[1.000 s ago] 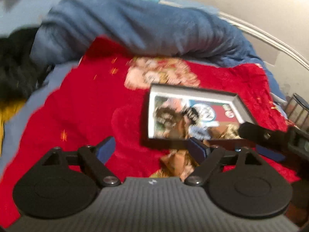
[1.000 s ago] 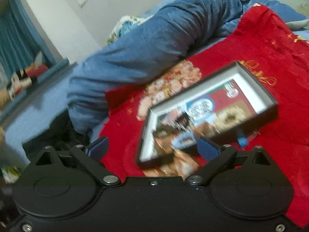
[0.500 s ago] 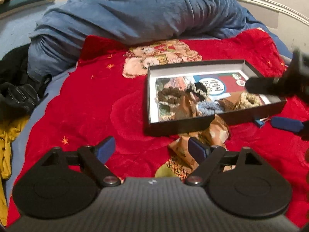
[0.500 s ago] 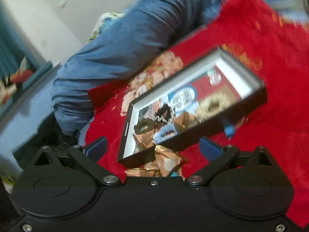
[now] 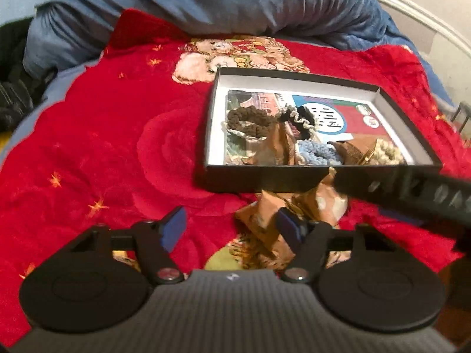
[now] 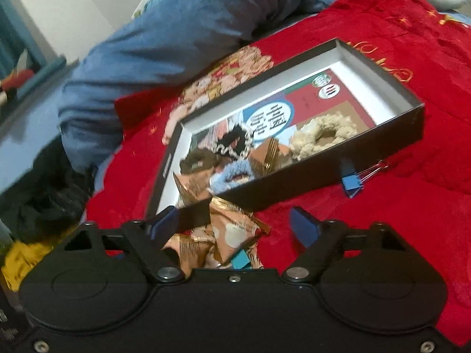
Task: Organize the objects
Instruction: 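Withdraw both tools toward the brown paper pieces beside the box, then grasp a brown paper piece with left tool while right tool grasps another paper piece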
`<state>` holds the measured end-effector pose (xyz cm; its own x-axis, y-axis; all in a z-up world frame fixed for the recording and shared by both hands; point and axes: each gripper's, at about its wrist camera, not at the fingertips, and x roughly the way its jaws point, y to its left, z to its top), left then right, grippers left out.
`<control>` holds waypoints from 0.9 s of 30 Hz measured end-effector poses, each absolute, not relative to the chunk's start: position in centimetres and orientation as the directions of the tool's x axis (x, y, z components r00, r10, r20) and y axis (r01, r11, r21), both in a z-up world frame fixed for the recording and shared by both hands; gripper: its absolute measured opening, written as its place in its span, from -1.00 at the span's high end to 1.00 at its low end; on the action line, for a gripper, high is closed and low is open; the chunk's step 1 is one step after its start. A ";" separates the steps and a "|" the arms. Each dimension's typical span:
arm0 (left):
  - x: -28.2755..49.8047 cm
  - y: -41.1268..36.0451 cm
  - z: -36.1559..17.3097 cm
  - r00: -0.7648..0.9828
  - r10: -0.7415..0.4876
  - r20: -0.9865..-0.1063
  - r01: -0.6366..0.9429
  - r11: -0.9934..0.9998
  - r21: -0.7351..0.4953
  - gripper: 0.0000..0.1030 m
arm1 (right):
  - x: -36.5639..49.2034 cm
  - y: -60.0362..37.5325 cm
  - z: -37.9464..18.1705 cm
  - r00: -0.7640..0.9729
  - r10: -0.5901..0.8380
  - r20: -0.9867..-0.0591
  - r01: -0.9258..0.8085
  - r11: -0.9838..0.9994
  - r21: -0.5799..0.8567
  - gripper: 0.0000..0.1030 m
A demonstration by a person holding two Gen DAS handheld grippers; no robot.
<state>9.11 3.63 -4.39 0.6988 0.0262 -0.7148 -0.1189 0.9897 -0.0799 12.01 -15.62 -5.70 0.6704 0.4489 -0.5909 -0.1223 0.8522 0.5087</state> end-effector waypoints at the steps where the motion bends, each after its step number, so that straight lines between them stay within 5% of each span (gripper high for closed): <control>1: 9.2 3.7 -4.5 0.696 0.012 -0.718 -0.120 0.988 -0.099 -0.35 | 12.2 -15.4 -6.0 0.659 0.456 -0.598 -0.122 0.849 0.513 -0.46; 9: 9.1 2.1 -5.1 0.712 -0.015 -0.702 -0.057 0.995 -0.079 0.15 | 12.7 -14.7 -6.9 0.634 0.494 -0.595 -0.119 0.823 0.556 -0.35; 20: 9.2 0.6 -5.9 0.722 0.026 -0.692 -0.039 0.999 -0.004 0.27 | 13.4 -13.5 -8.2 0.637 0.446 -0.629 -0.089 0.853 0.514 -0.15; 27: 9.2 0.6 -5.9 0.709 0.046 -0.704 -0.057 0.998 0.008 0.34 | 12.4 -12.1 -8.3 0.677 0.367 -0.638 -0.051 0.888 0.457 0.21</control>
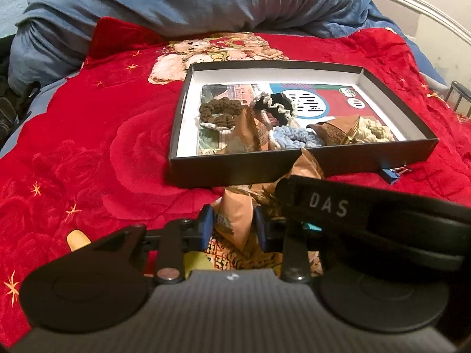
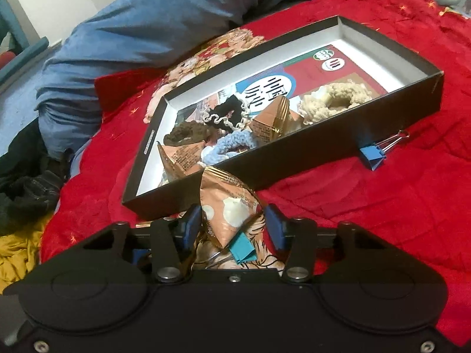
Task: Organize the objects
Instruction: 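Grasp a brown paper piece with left tool while right tool grasps another paper piece, then lift both paper pieces and carry them over the black box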
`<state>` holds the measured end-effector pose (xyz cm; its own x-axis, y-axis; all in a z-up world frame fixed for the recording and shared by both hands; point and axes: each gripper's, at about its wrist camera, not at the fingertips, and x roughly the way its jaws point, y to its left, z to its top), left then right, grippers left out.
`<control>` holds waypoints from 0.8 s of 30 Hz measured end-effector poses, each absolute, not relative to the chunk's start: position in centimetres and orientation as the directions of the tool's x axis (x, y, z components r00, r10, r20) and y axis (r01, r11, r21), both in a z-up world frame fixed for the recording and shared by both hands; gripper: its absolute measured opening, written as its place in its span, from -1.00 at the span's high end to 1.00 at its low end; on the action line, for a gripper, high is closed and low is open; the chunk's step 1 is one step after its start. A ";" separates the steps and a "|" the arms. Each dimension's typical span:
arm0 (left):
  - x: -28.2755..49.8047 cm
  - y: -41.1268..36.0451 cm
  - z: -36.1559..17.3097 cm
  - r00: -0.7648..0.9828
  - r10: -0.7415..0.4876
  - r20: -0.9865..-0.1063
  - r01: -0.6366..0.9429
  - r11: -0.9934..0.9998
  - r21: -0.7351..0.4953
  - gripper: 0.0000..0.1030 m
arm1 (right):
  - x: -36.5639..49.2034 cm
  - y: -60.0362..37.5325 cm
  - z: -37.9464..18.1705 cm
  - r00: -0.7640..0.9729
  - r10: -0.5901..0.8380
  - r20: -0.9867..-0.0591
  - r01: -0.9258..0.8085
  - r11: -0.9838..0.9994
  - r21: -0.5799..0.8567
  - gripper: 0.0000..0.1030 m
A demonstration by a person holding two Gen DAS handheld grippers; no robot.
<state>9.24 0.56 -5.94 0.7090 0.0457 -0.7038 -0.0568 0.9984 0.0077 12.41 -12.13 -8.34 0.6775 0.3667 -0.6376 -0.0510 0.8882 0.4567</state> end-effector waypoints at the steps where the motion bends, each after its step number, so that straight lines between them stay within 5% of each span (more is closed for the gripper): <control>1: 9.2 0.5 -5.9 0.710 0.050 -0.703 -0.057 0.998 0.013 0.34 | 12.4 -12.1 -8.3 0.676 0.369 -0.638 -0.049 0.886 0.461 0.29; 11: 8.5 -0.5 -5.5 0.712 0.065 -0.699 -0.047 0.998 0.045 0.39 | 10.6 -12.6 -7.4 0.679 0.253 -0.689 0.062 0.916 0.397 0.47; 24: 8.9 0.0 -5.2 0.708 0.096 -0.700 -0.102 0.994 0.032 0.40 | 10.3 -14.2 -6.1 0.638 0.344 -0.689 0.039 0.879 0.475 0.51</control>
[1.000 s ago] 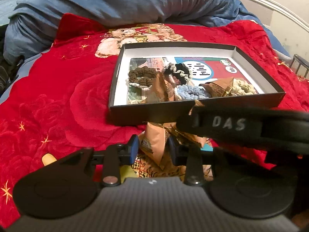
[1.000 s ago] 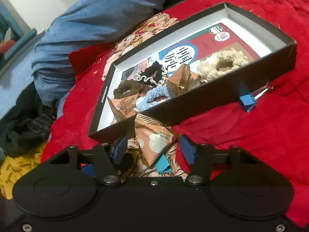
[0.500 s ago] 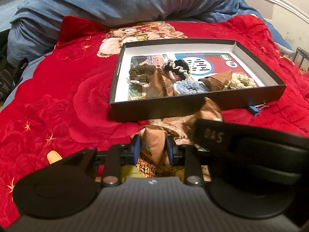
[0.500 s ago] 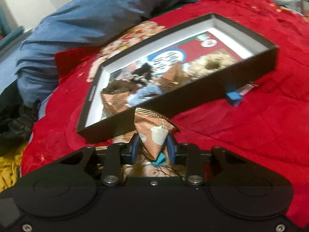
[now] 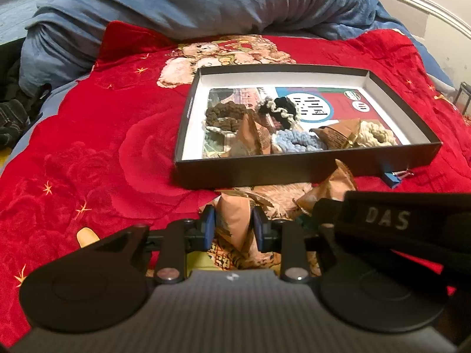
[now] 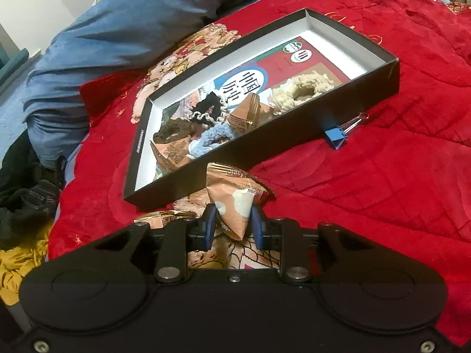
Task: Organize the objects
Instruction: 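Lift both paper pieces and carry them over the black box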
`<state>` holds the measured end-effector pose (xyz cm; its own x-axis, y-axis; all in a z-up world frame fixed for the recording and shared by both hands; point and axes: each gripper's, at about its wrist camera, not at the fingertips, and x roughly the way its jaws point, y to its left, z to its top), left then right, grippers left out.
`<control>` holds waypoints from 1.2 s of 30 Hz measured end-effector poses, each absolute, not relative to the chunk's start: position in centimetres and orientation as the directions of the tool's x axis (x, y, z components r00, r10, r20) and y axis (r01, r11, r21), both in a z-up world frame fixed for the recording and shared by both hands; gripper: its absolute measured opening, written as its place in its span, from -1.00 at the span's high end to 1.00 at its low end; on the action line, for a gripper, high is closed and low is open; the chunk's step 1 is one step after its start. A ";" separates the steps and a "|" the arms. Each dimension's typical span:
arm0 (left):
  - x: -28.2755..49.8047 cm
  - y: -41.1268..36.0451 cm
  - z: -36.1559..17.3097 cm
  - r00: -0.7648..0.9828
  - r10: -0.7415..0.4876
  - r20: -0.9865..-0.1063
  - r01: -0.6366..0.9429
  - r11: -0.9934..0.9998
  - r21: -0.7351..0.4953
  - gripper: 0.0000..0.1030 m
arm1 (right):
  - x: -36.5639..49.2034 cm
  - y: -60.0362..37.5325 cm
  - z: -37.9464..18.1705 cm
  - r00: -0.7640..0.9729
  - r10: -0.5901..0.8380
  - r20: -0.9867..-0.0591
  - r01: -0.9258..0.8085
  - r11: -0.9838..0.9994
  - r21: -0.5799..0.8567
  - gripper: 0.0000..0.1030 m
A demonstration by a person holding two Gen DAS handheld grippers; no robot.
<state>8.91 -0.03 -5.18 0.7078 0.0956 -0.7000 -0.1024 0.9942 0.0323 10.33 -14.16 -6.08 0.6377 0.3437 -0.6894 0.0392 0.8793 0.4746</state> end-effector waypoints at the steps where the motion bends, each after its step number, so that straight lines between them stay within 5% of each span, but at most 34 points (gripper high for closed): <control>1: 8.9 0.1 -5.2 0.707 0.096 -0.701 -0.106 0.994 0.029 0.40 | 10.3 -14.2 -5.9 0.638 0.350 -0.686 0.034 0.877 0.479 0.52; 20: 8.5 1.2 -3.7 0.766 0.020 -0.643 -0.120 0.986 -0.113 0.39 | 10.3 -15.1 -3.7 0.689 0.384 -0.615 -0.014 0.855 0.518 0.52; 36: 8.3 2.5 0.5 0.860 0.073 -0.506 -0.152 0.981 -0.118 0.39 | 10.9 -16.3 -0.9 0.760 0.406 -0.508 -0.093 0.841 0.532 0.53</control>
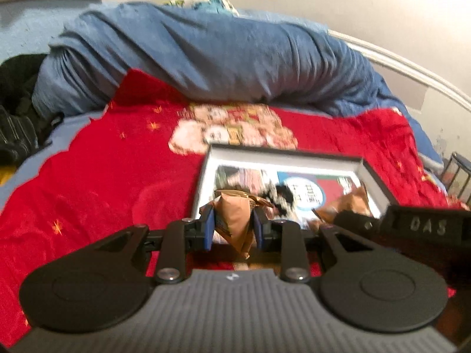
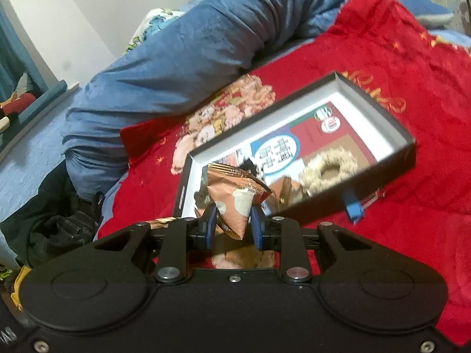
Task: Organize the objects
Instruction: 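Lift both paper pieces and carry them over the black box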
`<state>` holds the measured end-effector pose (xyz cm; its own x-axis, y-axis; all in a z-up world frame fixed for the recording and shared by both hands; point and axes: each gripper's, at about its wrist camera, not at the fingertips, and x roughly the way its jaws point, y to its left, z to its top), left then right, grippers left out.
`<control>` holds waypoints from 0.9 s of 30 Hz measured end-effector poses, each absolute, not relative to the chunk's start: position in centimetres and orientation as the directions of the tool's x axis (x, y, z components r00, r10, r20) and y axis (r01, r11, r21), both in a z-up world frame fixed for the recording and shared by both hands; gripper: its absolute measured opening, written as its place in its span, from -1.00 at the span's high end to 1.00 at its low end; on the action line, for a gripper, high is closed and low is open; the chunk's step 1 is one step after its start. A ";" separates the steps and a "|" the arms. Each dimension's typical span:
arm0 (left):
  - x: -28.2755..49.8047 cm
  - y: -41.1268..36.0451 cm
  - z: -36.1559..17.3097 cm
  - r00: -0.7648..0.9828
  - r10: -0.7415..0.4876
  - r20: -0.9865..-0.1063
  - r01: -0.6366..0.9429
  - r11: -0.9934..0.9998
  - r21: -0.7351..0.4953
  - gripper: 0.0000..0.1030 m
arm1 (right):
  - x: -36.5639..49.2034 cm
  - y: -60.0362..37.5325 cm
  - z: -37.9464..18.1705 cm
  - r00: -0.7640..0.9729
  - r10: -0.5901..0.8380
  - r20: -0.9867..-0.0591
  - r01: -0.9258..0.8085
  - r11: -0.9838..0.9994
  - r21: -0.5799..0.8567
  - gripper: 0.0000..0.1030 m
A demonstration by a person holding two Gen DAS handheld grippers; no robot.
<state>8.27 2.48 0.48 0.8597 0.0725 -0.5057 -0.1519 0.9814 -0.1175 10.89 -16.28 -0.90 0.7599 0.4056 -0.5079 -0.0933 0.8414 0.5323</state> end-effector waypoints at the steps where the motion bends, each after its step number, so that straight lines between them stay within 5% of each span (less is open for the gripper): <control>1: 8.3 2.6 0.8 0.864 0.079 -0.497 -0.160 0.980 -0.122 0.39 | 10.9 -16.3 -0.7 0.764 0.407 -0.501 -0.099 0.841 0.531 0.53; 27: 10.9 0.4 5.1 0.928 0.064 -0.366 -0.146 0.969 -0.200 0.39 | 11.1 -19.6 4.7 0.880 0.356 -0.315 -0.184 0.867 0.464 0.53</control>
<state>10.93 0.39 5.07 0.9285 0.0644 -0.3658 -0.1460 0.9688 -0.2001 11.09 -19.60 4.68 0.8800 0.3556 -0.3150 -0.1843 0.8667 0.4636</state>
